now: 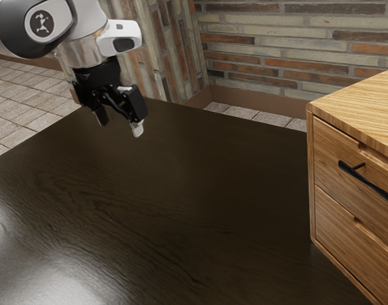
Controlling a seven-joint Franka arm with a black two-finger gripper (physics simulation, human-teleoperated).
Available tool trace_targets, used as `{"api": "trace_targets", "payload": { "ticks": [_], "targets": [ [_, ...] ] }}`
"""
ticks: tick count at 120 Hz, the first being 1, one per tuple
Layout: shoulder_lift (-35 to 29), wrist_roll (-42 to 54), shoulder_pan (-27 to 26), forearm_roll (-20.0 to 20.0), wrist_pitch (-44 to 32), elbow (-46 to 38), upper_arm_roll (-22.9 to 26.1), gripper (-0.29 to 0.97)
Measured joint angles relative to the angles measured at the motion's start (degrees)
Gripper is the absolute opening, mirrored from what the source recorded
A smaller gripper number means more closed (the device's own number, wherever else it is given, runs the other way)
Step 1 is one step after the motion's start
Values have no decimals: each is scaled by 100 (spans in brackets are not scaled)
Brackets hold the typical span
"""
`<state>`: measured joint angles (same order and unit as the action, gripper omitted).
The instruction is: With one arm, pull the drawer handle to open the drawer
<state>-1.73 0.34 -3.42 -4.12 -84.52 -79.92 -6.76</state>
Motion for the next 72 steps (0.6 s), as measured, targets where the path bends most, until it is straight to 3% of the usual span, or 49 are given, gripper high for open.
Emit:
{"api": "trace_targets", "payload": {
  "ticks": [32, 51, 72],
  "targets": [
    [0, 16, 162, 15, 63, 3, -5, 68],
    [-42, -14, 120, 1, 377, 1123, 122, 68],
    [62, -912, -71, 242, 605, 1335, 455, 68]
  ]
}}
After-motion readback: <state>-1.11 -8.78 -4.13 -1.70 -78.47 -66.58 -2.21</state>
